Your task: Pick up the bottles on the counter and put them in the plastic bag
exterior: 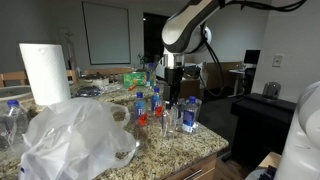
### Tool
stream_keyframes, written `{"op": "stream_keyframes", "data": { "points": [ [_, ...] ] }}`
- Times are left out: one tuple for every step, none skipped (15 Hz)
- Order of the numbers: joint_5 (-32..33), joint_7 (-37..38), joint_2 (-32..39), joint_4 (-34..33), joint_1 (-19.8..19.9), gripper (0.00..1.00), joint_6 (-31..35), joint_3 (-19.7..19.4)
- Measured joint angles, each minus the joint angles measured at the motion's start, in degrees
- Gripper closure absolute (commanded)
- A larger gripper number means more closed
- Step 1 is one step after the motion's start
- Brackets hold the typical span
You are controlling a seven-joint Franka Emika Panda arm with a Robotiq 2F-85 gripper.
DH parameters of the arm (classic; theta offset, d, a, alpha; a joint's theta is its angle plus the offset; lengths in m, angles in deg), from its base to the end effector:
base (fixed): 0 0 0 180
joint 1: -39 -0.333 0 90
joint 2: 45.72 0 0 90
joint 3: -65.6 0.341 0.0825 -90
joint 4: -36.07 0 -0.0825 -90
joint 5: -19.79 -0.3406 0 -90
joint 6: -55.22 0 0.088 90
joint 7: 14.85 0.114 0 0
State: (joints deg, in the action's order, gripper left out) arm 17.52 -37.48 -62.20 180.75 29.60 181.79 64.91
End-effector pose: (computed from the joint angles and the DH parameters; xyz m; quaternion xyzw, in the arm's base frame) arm 0.3811 0.0598 0.4212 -0.9657 -0.2587 0.0120 0.0190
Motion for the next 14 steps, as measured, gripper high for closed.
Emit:
{"op": "stream_keyframes", "data": {
  "points": [
    [-0.1,0.0,0.2,-0.1,0.0,0.33,0.0,0.0],
    [-0.1,0.0,0.3,-0.3,0.0,0.42,0.0,0.1],
    [-0.3,0.0,0.3,-0.5,0.0,0.47,0.0,0.2],
    [-0.3,0.0,0.3,-0.8,0.0,0.53,0.0,0.3],
    [-0.4,0.0,0.3,-1.2,0.0,0.61,0.0,0.5],
    [-0.4,0.0,0.3,-1.5,0.0,0.66,0.0,0.6],
    [-0.4,0.0,0.3,-1.8,0.0,0.74,0.0,0.8],
    [-0.4,0.0,0.3,-2.0,0.0,0.8,0.0,0.9],
    [-0.6,0.0,0.3,-2.1,0.0,0.87,0.0,1.1],
    [-0.8,0.0,0.3,-2.1,0.0,0.91,-0.1,1.2],
    [-1.0,0.0,0.3,-2.2,0.0,0.91,-0.2,1.2],
    [-1.6,0.0,0.3,-2.2,-0.1,0.91,-0.4,1.2],
    [-2.3,0.0,0.3,-2.3,-0.1,0.91,-0.7,1.2],
    [-3.2,-0.1,0.3,-2.4,-0.1,0.91,-1.1,1.1]
  ]
}}
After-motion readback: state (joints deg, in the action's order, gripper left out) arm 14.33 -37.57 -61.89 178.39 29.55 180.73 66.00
